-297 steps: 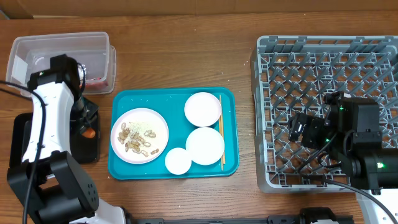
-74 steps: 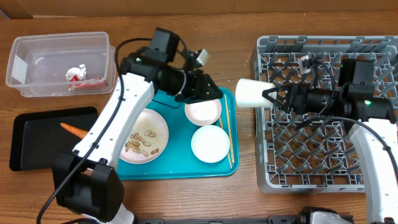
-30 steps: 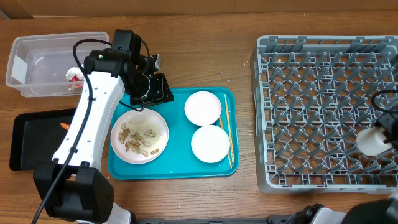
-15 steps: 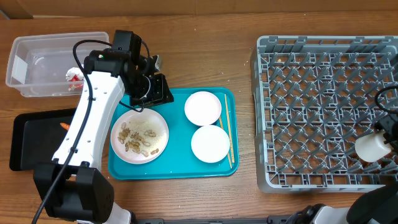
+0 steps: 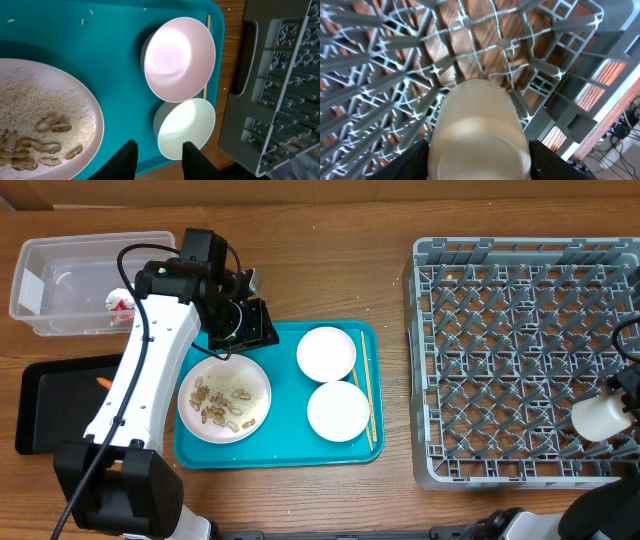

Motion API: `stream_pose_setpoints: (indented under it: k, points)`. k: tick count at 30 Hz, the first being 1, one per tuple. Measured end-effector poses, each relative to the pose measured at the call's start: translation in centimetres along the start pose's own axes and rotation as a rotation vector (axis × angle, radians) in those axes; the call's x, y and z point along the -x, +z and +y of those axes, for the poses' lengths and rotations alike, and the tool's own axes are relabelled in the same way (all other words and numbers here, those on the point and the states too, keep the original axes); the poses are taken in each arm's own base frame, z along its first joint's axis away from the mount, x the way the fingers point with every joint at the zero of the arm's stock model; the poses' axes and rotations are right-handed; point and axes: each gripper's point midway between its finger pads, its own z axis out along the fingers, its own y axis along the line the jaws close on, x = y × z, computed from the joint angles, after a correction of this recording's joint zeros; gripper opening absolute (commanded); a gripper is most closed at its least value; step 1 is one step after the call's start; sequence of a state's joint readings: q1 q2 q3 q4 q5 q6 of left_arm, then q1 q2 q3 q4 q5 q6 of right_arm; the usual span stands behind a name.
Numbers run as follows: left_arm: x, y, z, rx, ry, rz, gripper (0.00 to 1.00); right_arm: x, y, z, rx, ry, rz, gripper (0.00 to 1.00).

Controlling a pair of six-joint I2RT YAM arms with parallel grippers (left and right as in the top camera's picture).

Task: Sort waste into correct bins and load items into the dishwasher
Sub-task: 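Place the white cup upside down in the rack's right side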

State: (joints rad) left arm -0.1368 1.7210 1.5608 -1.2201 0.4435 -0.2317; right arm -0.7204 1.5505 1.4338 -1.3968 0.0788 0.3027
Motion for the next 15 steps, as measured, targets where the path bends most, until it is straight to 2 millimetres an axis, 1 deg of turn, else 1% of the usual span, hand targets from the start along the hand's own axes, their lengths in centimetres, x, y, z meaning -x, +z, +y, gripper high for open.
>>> stream_pose_setpoints:
  k: [3,10,15]
  points:
    - [0.0,0.0,0.0,0.001,0.0,0.0,0.32,0.3,-0.3,0.1,0.005,0.0,-0.012,0.43]
    - [0.0,0.0,0.1,0.003,0.0,0.0,0.32,0.4,-0.3,-0.1,-0.008,0.002,-0.018,0.43]
    - [-0.1,0.0,0.1,0.004,0.002,0.003,0.32,1.3,-0.4,-0.2,-0.018,0.019,-0.058,0.43]
